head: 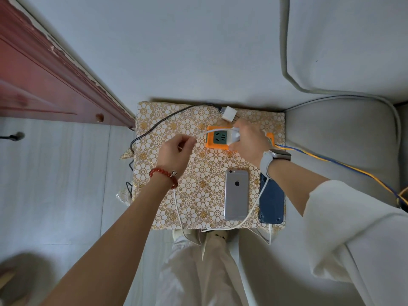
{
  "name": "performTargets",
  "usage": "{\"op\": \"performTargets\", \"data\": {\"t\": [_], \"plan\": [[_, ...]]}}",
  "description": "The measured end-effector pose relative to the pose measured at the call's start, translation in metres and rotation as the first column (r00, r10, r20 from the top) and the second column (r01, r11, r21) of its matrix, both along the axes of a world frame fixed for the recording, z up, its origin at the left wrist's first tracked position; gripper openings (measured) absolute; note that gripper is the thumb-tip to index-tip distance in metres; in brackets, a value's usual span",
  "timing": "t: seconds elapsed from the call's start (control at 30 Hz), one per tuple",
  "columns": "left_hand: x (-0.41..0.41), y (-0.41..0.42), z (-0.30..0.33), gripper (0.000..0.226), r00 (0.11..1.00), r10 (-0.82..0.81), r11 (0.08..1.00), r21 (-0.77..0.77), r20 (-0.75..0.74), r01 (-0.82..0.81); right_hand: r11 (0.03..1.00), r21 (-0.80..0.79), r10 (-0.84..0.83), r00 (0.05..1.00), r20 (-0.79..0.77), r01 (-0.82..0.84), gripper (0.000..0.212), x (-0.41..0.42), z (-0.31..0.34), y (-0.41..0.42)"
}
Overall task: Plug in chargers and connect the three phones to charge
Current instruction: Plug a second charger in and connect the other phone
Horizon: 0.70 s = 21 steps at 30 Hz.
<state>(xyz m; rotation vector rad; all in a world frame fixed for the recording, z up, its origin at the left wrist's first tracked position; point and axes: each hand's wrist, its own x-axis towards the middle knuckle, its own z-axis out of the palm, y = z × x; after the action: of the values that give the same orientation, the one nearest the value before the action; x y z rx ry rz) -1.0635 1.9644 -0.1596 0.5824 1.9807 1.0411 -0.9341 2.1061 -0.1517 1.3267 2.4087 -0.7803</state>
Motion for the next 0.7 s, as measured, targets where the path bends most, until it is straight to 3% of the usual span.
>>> {"op": "performTargets", "data": {"t": [0.23, 0.37, 0.43, 0.5, 0.53, 0.6, 0.67, 0.7], "plan": [[0.025, -0.080, -0.014, 0.015, 0.958, -0.122, 0.962, -0.206, 0.260, 0.179, 0.999, 0.044, -0.026, 0.999, -0.037, 0.027, 0.050, 0.002, -0.002, -0.004], [0.036, -0.109, -0.015, 0.018, 0.908, 0.038, 0.956, -0.278, 0.418, 0.088, 0.997, 0.043, -0.059, 0.996, -0.069, 0.062, 0.052, 0.005, -0.005, -0.014], [0.036, -0.107, -0.007, 0.020, 0.888, 0.110, 0.966, -0.257, 0.446, 0.009, 0.983, 0.013, -0.180, 0.964, -0.197, 0.186, 0.063, 0.012, -0.004, -0.033], [0.034, -0.098, 0.003, 0.019, 0.858, 0.172, 0.974, -0.216, 0.484, -0.073, 0.951, -0.012, -0.294, 0.894, -0.340, 0.308, 0.060, 0.025, 0.001, -0.066], [0.033, -0.093, 0.009, 0.019, 0.840, 0.193, 0.975, -0.196, 0.507, -0.105, 0.939, -0.084, -0.340, 0.867, -0.365, 0.333, 0.054, 0.034, 0.003, -0.085], [0.032, -0.082, 0.020, 0.021, 0.794, 0.214, 0.976, -0.148, 0.569, -0.157, 0.877, -0.401, -0.384, 0.888, -0.251, 0.266, 0.053, 0.053, 0.009, -0.126], [0.032, -0.073, 0.031, 0.023, 0.741, 0.212, 0.976, -0.097, 0.637, -0.196, 0.710, -0.698, -0.220, 0.971, -0.094, 0.093, 0.052, 0.068, 0.017, -0.169], [0.032, -0.070, 0.035, 0.023, 0.724, 0.207, 0.975, -0.075, 0.658, -0.211, 0.645, -0.764, -0.159, 0.983, -0.089, 0.035, 0.045, 0.073, 0.019, -0.186]]}}
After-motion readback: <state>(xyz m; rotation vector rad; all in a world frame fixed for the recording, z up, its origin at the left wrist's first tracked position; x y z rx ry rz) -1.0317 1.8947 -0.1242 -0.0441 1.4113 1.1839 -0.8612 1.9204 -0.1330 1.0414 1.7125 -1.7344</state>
